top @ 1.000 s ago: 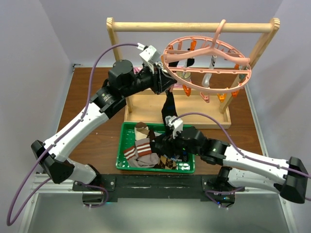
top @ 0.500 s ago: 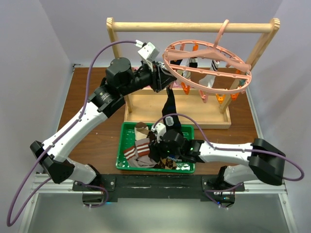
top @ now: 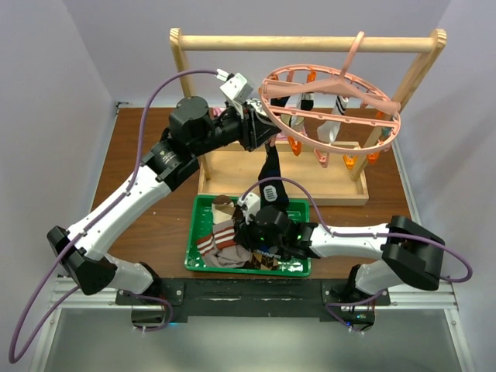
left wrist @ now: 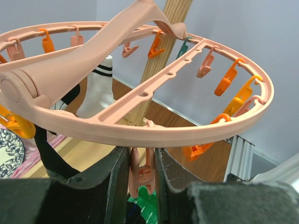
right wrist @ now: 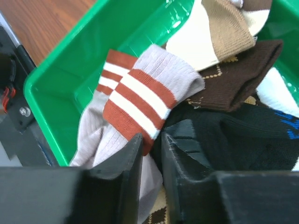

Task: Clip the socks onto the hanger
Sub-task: Open the clamp at the hanger.

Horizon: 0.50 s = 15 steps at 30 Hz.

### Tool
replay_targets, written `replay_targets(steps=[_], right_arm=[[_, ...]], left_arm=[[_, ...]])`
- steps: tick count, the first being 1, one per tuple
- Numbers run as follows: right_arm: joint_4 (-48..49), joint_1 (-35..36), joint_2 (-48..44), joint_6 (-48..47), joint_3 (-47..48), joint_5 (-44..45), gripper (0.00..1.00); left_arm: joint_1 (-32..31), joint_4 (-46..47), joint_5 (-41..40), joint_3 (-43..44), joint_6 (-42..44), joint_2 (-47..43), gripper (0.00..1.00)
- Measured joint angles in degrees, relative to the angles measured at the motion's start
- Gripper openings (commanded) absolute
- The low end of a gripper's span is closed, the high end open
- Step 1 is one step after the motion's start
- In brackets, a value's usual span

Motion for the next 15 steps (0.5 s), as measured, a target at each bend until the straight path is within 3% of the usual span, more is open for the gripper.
replay_targets(steps=[4, 10, 12, 15], right_arm=[[0.8, 0.0, -0.1, 0.3, 0.1, 0.2, 0.00], [-0.1, 0.0, -2.6, 0.7, 0.1, 0.8, 0.00], [-0.9, 0.0, -6.0, 0.7, -0.2, 1.5, 0.15], [-2.7, 0.0, -11.4, 0.7, -0.2, 2.3, 0.24]], left_arm=[[0.0, 0.6, 0.1, -1.0, 0.0, -0.5, 0.00], [0.0, 1.1, 0.1, -1.9, 0.0, -0.8, 0.00], [0.0, 1.4, 0.1, -2.4, 0.0, -1.0, 0.00], [0.0, 1.4, 0.2, -2.7, -0.1, -1.2, 0.00]])
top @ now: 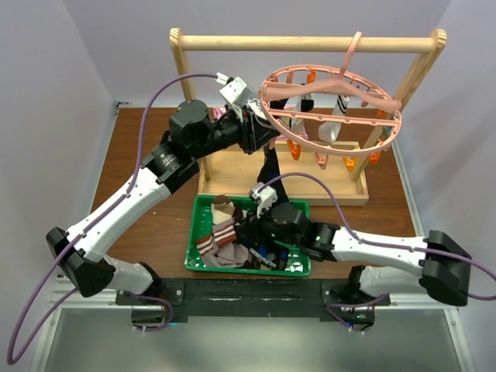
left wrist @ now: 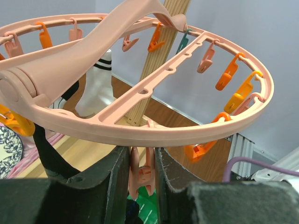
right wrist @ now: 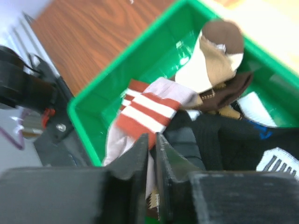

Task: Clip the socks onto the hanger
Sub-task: Open the clamp at the hanger, then pick up the sock from the bin.

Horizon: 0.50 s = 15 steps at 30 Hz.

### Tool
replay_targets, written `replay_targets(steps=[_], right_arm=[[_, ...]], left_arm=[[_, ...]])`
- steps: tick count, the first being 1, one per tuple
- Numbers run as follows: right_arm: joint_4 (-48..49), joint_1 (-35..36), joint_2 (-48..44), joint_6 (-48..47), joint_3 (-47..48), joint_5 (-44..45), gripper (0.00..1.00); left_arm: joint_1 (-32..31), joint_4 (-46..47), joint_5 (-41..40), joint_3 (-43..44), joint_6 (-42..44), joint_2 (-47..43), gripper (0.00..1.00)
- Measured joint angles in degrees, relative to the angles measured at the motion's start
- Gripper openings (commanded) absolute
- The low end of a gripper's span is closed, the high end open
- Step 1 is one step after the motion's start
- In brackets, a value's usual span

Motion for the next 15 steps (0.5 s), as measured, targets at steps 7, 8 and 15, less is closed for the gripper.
replay_targets(steps=[7, 8, 15], right_arm=[[-10.3, 0.0, -8.1, -2.5, -0.2, 4.1, 0.33], [-12.0, 0.0, -9.0, -3.2, -0.3, 4.4, 0.36], [-16.2, 4.8, -9.0, -13.8, 0.2, 10.6, 0.55]], left_arm=[[0.0, 0.2, 0.2, -0.9, -0.2, -0.4, 0.00], [0.0, 0.1, 0.2, -0.9, -0.2, -0.4, 0.00], [0.0, 0.3, 0.3, -1.5, -0.5, -0.7, 0.00]])
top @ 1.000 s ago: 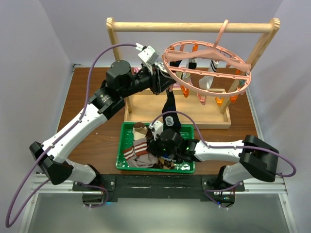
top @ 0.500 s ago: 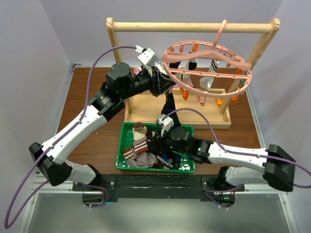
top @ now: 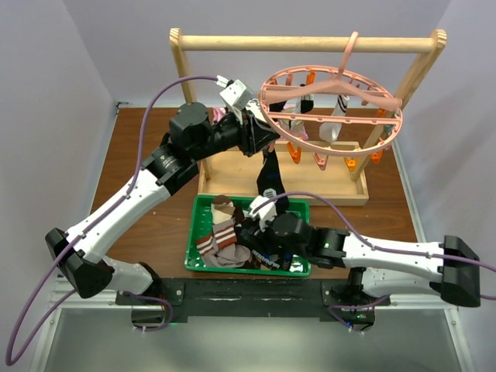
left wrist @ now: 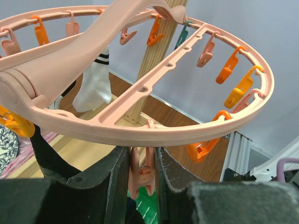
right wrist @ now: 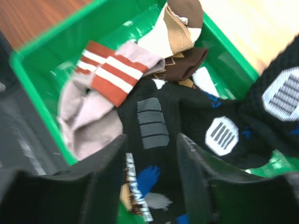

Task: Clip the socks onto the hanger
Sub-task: Pick up the sock from the bin.

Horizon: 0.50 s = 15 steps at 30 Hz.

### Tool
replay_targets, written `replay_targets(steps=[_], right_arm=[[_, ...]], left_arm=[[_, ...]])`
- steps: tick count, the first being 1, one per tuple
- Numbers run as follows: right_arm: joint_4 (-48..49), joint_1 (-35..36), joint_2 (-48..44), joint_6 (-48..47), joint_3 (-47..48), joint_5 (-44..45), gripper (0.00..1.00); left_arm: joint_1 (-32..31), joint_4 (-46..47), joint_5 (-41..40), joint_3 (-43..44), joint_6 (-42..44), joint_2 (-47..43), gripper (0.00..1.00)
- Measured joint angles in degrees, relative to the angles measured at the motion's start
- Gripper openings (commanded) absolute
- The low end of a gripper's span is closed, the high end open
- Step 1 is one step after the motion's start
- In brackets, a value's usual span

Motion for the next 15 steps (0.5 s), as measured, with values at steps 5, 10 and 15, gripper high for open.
replay_targets(steps=[5, 10, 15], right_arm=[[1.3, 5.7, 8.5, -13.3, 3.7, 7.1, 0.58], [5.9, 7.4, 9.3, -28.2, 2.4, 9.4, 0.64], [12.7, 7.3, 8.8, -38.6, 0.1, 9.4, 0.64]], left_arm=[[0.2, 0.2, 0.0, -0.2, -0.5, -0.1, 0.00], [0.4, 0.5, 0.0, -0.8, -0.9, -0.5, 0.00], [0.5, 0.6, 0.1, -1.1, -1.0, -0.7, 0.00]])
